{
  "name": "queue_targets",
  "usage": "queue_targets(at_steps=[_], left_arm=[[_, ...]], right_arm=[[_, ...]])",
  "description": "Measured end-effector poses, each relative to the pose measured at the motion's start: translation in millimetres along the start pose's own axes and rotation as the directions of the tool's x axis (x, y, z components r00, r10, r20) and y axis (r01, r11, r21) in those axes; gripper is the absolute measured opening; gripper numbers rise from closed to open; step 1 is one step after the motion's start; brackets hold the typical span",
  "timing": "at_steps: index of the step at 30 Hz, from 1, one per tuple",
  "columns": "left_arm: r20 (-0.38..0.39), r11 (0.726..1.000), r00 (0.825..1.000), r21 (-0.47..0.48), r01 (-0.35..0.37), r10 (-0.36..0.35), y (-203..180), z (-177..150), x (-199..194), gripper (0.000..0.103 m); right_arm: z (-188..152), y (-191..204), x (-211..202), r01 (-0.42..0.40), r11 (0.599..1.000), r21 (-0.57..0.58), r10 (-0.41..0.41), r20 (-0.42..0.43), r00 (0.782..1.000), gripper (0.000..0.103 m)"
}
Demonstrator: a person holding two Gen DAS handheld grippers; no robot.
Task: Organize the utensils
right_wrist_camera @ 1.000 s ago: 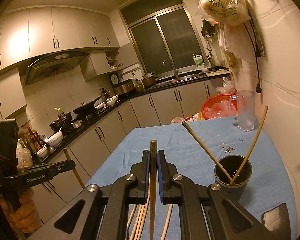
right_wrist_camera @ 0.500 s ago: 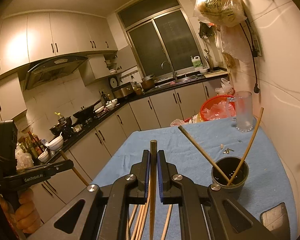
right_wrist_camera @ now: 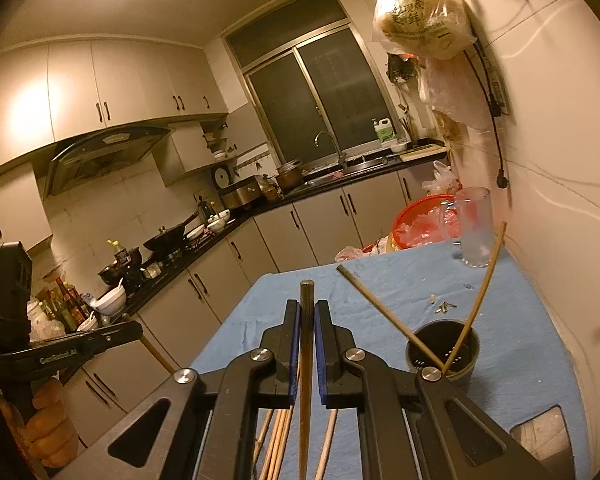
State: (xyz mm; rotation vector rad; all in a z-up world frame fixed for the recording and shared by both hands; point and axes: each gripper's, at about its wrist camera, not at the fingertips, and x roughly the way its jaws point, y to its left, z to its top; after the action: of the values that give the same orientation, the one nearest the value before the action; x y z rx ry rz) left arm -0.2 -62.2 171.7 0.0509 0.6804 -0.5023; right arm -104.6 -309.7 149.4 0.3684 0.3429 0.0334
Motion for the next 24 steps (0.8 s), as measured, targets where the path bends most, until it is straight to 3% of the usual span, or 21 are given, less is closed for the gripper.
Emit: queue_targets(at_steps=[24], left_arm=[[0.001,0.998,0.999,0.055,0.037,-0.038,-22.9,4.1,0.6,0.006]], right_arm=[[3.4,-27.9,-11.0,0.012,0.998,0.057,-0.013,0.022,1.000,0.007]])
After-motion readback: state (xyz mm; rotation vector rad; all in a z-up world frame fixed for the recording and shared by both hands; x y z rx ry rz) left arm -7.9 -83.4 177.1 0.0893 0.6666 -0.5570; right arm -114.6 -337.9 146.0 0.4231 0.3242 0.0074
